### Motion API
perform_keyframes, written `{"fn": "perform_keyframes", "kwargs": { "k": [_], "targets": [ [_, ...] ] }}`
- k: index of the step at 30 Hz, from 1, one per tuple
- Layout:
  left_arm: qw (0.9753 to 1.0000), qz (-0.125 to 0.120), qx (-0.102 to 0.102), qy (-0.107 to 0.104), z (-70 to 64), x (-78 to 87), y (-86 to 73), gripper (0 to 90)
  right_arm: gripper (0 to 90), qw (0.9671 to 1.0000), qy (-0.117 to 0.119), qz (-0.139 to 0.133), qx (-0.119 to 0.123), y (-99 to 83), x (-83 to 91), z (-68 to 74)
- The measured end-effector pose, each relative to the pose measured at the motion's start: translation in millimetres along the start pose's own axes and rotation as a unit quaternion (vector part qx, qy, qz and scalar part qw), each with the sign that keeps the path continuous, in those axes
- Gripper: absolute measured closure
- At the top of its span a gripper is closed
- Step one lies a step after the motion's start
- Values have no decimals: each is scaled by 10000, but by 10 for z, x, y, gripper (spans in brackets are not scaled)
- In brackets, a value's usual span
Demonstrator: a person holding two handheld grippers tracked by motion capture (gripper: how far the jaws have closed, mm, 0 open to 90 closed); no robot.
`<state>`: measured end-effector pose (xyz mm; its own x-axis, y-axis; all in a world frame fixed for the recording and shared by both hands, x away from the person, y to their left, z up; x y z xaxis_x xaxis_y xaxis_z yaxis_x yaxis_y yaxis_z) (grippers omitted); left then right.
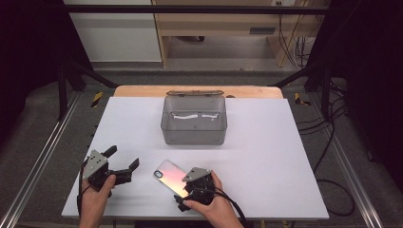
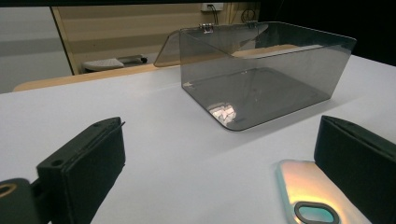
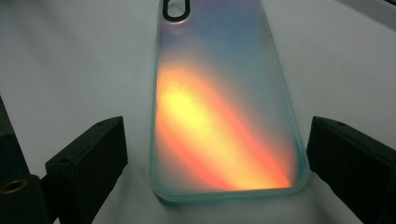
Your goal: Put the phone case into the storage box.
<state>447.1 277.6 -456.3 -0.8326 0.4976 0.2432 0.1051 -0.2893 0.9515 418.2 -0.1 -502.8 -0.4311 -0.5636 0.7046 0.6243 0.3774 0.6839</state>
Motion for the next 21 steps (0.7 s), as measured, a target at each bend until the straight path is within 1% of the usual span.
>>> {"fn": "perform_keyframes", "kwargs": {
  "k": [7, 14, 18, 21],
  "targets": [
    [10000, 5, -11, 0, -4, -2, 1, 20, 64, 9999, -41, 98, 51, -11, -29, -22],
    [10000, 4, -7, 6, -2, -1, 0, 20, 59, 9999, -39, 116, 56, -2, -55, -12],
    [10000, 1, -4, 7, -1, 0, 1, 20, 59, 9998, -80, 101, 117, -3, -65, -6],
    [10000, 0, -7, 7, -2, 1, 1, 20, 85, 9997, -110, 89, 187, -2, -67, -6]
  ]
}}
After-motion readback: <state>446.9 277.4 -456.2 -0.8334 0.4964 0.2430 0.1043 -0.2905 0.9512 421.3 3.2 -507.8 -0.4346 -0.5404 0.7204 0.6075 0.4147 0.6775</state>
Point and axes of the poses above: each handheld gripper's, and its own axes: x roughly backward along the jaws, y roughly out of its top, z roughly to its left, the point moved 3 cm from there along -x, roughly forward along the jaws, and after that the axes turned 12 degrees about -x, right-handed, at the moved point
